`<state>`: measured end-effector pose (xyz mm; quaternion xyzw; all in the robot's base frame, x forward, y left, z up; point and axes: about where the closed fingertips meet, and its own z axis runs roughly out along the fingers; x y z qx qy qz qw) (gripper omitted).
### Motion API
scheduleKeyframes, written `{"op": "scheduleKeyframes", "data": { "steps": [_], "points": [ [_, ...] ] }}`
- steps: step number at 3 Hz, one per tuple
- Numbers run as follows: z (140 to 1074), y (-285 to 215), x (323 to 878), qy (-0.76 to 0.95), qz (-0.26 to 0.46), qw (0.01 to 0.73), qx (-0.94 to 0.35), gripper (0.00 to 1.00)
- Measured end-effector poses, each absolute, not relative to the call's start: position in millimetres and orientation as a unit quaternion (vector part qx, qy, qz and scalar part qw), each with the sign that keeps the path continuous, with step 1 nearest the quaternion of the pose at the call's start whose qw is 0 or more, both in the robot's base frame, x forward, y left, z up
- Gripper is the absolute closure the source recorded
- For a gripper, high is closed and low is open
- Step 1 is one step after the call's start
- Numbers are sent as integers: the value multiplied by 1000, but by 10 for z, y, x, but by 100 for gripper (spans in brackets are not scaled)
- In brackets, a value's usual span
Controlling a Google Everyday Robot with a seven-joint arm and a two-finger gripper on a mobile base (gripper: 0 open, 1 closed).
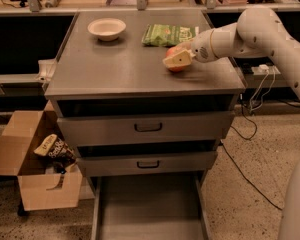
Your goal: Pick apple from bottom drawer and place on counter
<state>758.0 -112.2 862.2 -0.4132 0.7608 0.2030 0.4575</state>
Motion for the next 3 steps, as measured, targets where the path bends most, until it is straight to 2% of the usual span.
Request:
{"op": "scheduleKeyframes", "data": {
  "steps": [1, 2, 3],
  "points": [
    [8592, -1107, 7593, 762, 207, 453, -413, 24],
    [8592, -1108, 7593, 762, 207, 453, -413, 2],
    [8798, -1195, 7599, 750, 208, 478, -407, 0]
  ]
}}
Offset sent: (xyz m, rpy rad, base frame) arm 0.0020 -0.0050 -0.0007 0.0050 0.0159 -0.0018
